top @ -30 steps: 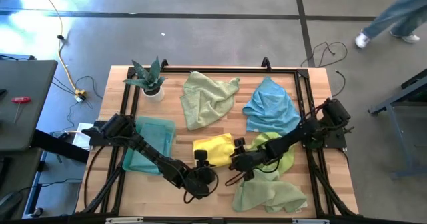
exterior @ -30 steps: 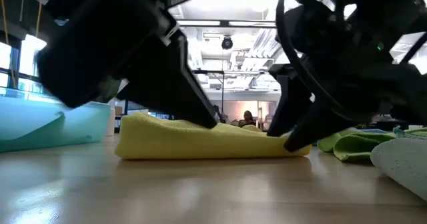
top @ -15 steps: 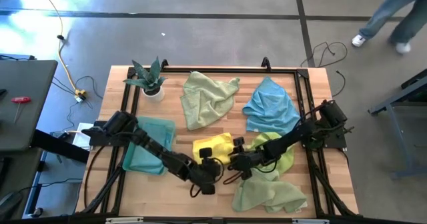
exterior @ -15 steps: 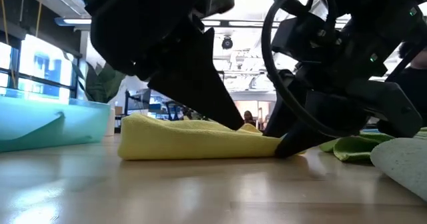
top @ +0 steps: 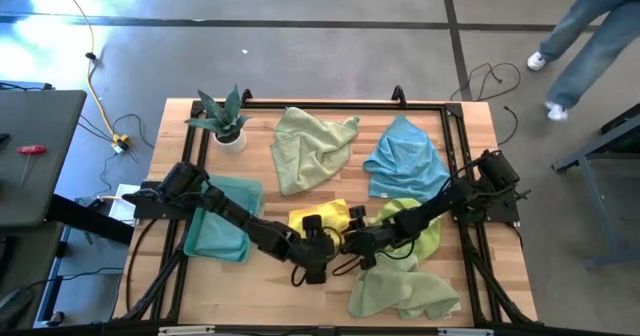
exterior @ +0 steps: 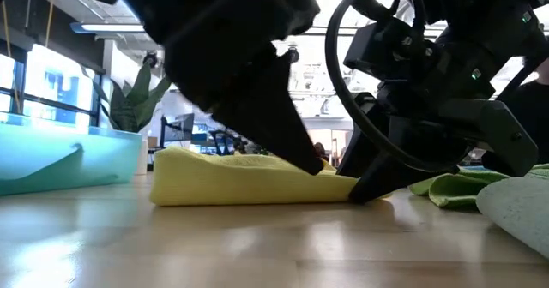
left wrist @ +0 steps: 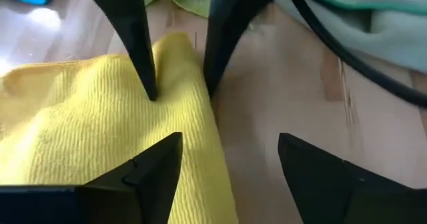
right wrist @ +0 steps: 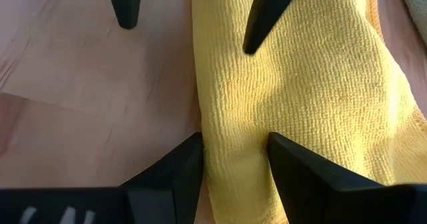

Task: Fold microfiber towels
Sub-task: Put the yellow microfiber towel into the green bin

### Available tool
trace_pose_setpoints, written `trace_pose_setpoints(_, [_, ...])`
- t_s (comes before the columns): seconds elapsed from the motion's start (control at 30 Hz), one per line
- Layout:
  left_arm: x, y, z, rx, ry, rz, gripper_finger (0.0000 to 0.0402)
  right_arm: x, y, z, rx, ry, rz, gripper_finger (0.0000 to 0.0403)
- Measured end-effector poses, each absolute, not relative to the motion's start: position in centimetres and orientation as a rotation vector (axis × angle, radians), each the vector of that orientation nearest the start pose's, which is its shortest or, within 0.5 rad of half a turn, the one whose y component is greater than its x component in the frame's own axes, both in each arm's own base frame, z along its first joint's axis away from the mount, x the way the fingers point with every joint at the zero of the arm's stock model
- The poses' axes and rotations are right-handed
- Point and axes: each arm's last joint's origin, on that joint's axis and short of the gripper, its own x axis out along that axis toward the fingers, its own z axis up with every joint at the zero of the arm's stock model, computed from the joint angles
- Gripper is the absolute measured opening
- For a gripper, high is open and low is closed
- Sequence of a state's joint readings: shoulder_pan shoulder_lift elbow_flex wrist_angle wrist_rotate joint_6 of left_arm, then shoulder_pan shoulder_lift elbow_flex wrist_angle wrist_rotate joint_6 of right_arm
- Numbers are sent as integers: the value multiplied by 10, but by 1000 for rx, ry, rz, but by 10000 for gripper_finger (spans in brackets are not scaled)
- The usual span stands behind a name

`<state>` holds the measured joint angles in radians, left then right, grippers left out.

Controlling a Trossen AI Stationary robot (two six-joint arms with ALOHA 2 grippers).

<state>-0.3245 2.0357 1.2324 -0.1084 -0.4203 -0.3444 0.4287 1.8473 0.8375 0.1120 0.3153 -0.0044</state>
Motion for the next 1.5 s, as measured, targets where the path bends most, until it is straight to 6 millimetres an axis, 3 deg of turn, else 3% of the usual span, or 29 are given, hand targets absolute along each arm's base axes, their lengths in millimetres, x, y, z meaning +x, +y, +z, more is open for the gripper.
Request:
trace_pose_setpoints(0.23, [389, -122, 118, 208, 835, 298, 241, 306, 130, 107, -331, 837, 109, 163])
trace_pose_setpoints(0.4, [390, -125, 103, 175, 877, 256, 241, 306, 130, 107, -331, 838, 110, 163])
trace_pose_setpoints(0.6, [384, -130, 98, 318, 842, 423, 241, 306, 130, 107, -324, 834, 108, 163])
trace_pose_setpoints(0.93, [380, -119, 92, 248, 915, 470, 235, 306, 131, 107, -320, 831, 109, 163])
trace_pose_setpoints(1.1, [379, -124, 91, 268, 925, 419, 182, 307, 131, 107, -322, 823, 101, 163])
trace_pose_setpoints(1.37, [380, -126, 92, 158, 949, 341, 19, 306, 130, 118, -312, 797, 105, 163])
trace_pose_setpoints(1.5, [383, -127, 101, 110, 945, 352, 11, 302, 129, 138, -299, 761, 103, 163])
